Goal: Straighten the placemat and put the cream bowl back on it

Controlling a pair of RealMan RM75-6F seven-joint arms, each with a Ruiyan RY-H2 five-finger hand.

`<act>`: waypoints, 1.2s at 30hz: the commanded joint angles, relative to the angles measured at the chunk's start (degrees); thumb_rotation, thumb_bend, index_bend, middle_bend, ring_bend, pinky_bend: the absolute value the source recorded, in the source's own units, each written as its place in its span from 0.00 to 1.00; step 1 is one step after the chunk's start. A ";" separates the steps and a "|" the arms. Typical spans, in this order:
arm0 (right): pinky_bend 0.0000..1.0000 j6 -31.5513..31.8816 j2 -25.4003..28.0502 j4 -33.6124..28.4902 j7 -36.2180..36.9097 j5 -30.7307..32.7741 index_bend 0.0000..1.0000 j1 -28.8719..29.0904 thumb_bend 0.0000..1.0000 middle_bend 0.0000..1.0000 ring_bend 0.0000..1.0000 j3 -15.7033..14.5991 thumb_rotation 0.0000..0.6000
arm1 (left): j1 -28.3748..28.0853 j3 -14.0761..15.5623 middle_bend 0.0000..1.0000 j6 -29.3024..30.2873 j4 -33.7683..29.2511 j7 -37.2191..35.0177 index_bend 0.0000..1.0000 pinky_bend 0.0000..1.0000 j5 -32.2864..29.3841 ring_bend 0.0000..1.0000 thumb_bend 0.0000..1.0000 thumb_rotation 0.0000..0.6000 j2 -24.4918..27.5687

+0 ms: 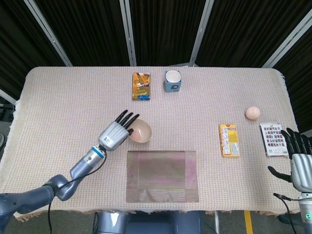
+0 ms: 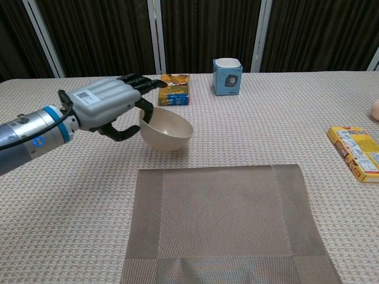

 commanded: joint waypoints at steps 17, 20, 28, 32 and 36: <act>0.00 2.33 0.65 -2.48 -0.80 -4.20 0.00 -1.00 0.00 0.00 0.00 -1.51 1.00 | 16.52 2.25 0.00 7.08 11.14 -18.41 0.69 0.00 -9.43 0.00 0.51 1.00 9.57; 0.00 2.08 0.40 -2.42 -1.23 -4.08 0.00 -0.88 0.00 0.00 0.00 -1.54 1.00 | 17.50 2.45 0.00 7.17 14.65 -21.21 0.69 0.00 -9.62 0.00 0.51 1.00 8.47; 0.00 1.43 0.12 -2.25 -1.50 -3.77 0.00 -0.66 0.00 0.00 0.00 -1.64 1.00 | 18.57 2.40 0.00 5.56 17.84 -23.94 0.32 0.00 -10.50 0.00 0.14 1.00 6.35; 0.00 1.46 0.13 -2.32 -1.38 -3.90 0.00 -0.64 0.00 0.00 0.00 -1.66 1.00 | 18.83 1.87 0.00 4.11 14.63 -22.01 0.01 0.00 -11.73 0.00 0.00 1.00 7.16; 0.00 1.65 0.35 -2.55 -0.98 -3.79 0.00 -0.73 0.00 0.00 0.00 -1.56 1.00 | 19.20 1.14 0.00 7.89 10.68 -22.28 0.00 0.00 -10.61 0.00 0.00 1.00 8.78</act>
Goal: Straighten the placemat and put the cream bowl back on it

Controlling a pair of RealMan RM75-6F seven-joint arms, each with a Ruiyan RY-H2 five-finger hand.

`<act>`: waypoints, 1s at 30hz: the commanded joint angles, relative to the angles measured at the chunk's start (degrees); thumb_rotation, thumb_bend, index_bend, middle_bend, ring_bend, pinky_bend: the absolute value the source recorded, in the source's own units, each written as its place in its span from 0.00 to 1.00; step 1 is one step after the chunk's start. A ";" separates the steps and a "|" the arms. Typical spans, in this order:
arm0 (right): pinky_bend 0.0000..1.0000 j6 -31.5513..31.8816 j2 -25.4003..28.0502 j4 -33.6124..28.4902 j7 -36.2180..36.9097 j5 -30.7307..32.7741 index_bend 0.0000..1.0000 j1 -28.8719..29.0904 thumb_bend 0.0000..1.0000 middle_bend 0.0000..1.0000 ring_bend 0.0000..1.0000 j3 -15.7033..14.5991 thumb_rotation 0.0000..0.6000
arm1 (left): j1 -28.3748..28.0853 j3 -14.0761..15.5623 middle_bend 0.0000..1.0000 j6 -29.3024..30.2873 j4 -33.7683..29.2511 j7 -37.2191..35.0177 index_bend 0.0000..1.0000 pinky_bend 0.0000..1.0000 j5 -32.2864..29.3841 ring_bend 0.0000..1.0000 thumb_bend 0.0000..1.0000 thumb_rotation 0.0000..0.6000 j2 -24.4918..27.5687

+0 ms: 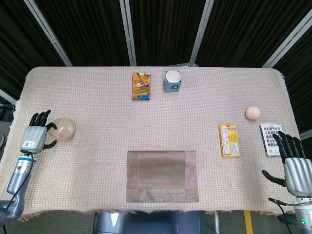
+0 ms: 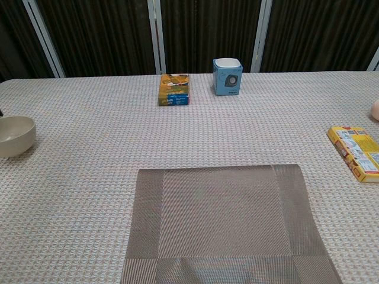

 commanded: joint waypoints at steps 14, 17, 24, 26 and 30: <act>0.00 0.87 0.83 -0.67 0.97 -0.87 0.00 -0.43 0.00 0.00 0.00 -0.18 1.00 | -1.18 5.42 0.00 15.67 -32.02 6.61 0.13 0.00 20.80 0.00 0.00 1.00 13.20; 0.00 0.78 0.80 -0.55 0.96 -0.79 0.00 -0.43 0.00 0.00 0.00 -0.21 1.00 | -2.31 7.60 0.00 14.49 -35.85 10.30 0.16 0.00 25.34 0.00 0.00 1.00 13.22; 0.00 0.70 0.71 -0.15 1.06 -0.36 0.00 -0.42 0.00 0.00 0.00 -0.06 1.00 | -5.10 11.58 0.00 6.75 -38.64 16.49 0.27 0.00 30.67 0.00 0.08 1.00 8.94; 0.00 0.66 0.71 -0.02 1.07 -0.17 0.00 -0.44 0.00 0.00 0.00 -0.02 1.00 | -5.61 12.60 0.00 5.03 -37.95 16.55 0.30 0.00 31.52 0.00 0.13 1.00 7.19; 0.00 0.51 0.66 0.28 1.07 0.26 0.00 -0.42 0.00 0.00 0.00 0.08 1.00 | -5.85 13.88 0.00 3.48 -35.03 16.31 0.35 0.00 32.48 0.00 0.22 1.00 3.52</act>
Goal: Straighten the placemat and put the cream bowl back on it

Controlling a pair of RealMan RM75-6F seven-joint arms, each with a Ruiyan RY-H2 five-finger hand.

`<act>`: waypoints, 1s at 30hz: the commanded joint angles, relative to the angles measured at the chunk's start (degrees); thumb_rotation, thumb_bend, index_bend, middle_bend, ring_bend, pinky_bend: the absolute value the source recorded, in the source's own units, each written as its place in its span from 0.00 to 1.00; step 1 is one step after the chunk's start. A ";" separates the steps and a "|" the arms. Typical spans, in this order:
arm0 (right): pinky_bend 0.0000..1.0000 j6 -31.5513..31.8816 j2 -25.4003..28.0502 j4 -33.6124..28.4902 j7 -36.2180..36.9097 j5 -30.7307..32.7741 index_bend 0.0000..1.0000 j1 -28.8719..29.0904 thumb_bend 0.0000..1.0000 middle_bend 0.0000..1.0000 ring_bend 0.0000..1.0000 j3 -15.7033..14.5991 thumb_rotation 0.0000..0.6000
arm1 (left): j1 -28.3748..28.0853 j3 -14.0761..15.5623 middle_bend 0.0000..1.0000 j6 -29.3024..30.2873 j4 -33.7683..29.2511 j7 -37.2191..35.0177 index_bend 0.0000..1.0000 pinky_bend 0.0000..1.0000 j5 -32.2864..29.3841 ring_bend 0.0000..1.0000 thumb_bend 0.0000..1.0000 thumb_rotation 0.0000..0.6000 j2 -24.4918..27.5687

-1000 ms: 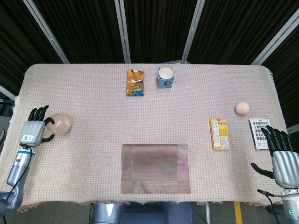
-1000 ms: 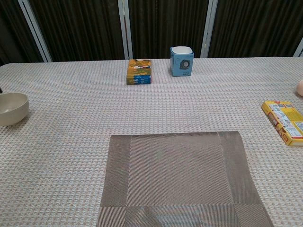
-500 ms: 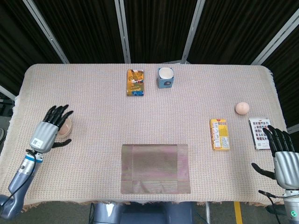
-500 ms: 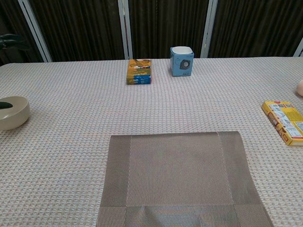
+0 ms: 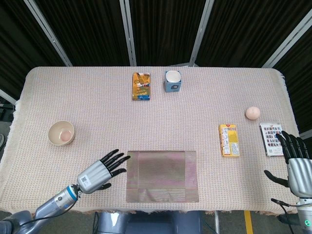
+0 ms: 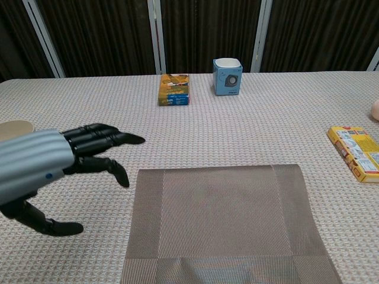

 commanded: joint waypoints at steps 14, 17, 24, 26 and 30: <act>0.00 -0.47 -0.30 0.31 -0.49 0.55 0.00 0.11 0.00 0.00 0.00 0.03 1.00 | 1.10 5.52 0.00 2.64 12.88 -6.52 0.43 0.00 4.01 0.00 0.35 1.00 -8.76; 0.00 -0.42 -0.33 0.22 -0.66 0.45 0.00 0.09 0.00 0.00 0.00 -0.02 1.00 | 1.61 6.50 0.00 3.95 15.13 -7.60 0.43 0.00 4.97 0.00 0.35 1.00 -10.10; 0.00 -0.47 -0.33 0.12 -0.89 0.41 0.05 0.06 0.00 0.00 0.00 -0.12 1.00 | 2.54 7.58 0.00 4.80 18.87 -9.30 0.43 0.00 5.26 0.00 0.34 1.00 -13.02; 0.00 -0.49 -0.33 0.16 -0.88 0.47 0.05 0.06 0.00 0.00 0.00 -0.10 1.00 | 2.60 7.56 0.00 4.83 19.52 -9.36 0.43 0.00 5.24 0.00 0.34 1.00 -13.68; 0.00 -0.49 -0.32 0.20 -0.66 0.62 0.05 0.07 0.00 0.00 0.00 0.00 1.00 | 2.63 7.65 0.00 4.65 20.49 -9.58 0.43 0.00 5.13 0.00 0.34 1.00 -14.58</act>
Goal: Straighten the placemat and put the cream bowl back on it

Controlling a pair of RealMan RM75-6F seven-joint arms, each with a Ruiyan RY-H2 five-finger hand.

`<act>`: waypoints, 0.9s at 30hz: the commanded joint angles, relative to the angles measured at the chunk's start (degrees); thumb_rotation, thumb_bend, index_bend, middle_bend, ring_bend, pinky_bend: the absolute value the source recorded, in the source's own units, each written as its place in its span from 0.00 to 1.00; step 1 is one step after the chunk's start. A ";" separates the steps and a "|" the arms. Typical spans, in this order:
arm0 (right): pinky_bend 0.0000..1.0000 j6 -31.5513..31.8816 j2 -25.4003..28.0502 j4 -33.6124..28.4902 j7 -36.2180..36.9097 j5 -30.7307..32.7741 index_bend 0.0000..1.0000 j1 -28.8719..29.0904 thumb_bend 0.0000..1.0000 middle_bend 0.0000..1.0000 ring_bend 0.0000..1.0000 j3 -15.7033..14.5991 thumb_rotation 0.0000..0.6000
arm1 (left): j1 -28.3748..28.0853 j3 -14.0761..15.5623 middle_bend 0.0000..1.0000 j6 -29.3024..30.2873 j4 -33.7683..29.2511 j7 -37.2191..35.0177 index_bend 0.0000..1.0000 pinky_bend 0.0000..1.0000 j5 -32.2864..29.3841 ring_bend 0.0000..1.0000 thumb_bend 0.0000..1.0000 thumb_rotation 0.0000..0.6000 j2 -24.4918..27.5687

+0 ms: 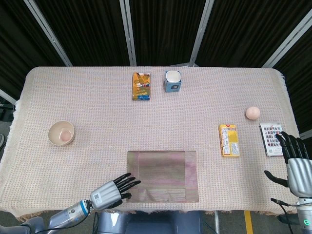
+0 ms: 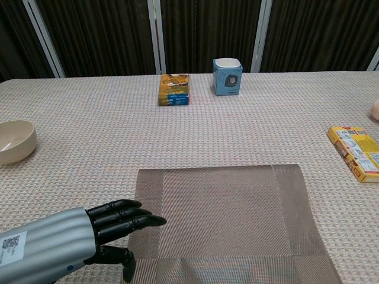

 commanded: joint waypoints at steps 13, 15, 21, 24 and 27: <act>0.00 -0.01 -0.08 0.17 0.28 0.04 0.05 0.04 0.00 0.00 0.00 0.08 1.00 | 0.07 0.21 0.00 -0.55 2.17 -0.13 0.43 0.00 -0.65 0.00 0.35 1.00 -2.02; 0.00 -0.01 -0.09 0.19 0.32 0.11 0.05 0.05 0.00 0.00 0.00 0.12 1.00 | -0.09 0.04 0.00 -0.81 2.47 -0.03 0.43 0.00 -0.80 0.00 0.35 1.00 -2.47; 0.00 -0.06 -0.08 0.32 0.48 0.18 0.05 0.07 0.00 0.00 0.00 0.17 1.00 | -0.56 -0.28 0.00 -1.65 3.08 -0.14 0.43 0.00 -1.38 0.00 0.35 1.00 -3.84; 0.00 -0.04 -0.05 0.33 0.56 0.17 0.05 0.06 0.00 0.00 0.00 0.18 1.00 | -0.79 -0.46 0.00 -1.87 3.21 0.16 0.43 0.00 -1.45 0.00 0.35 1.00 -4.31; 0.00 0.07 -0.02 0.34 0.59 0.10 0.05 0.01 0.00 0.00 0.00 0.17 1.00 | -0.88 -0.61 0.00 -1.96 3.14 0.25 0.43 0.00 -1.74 0.00 0.35 1.00 -4.53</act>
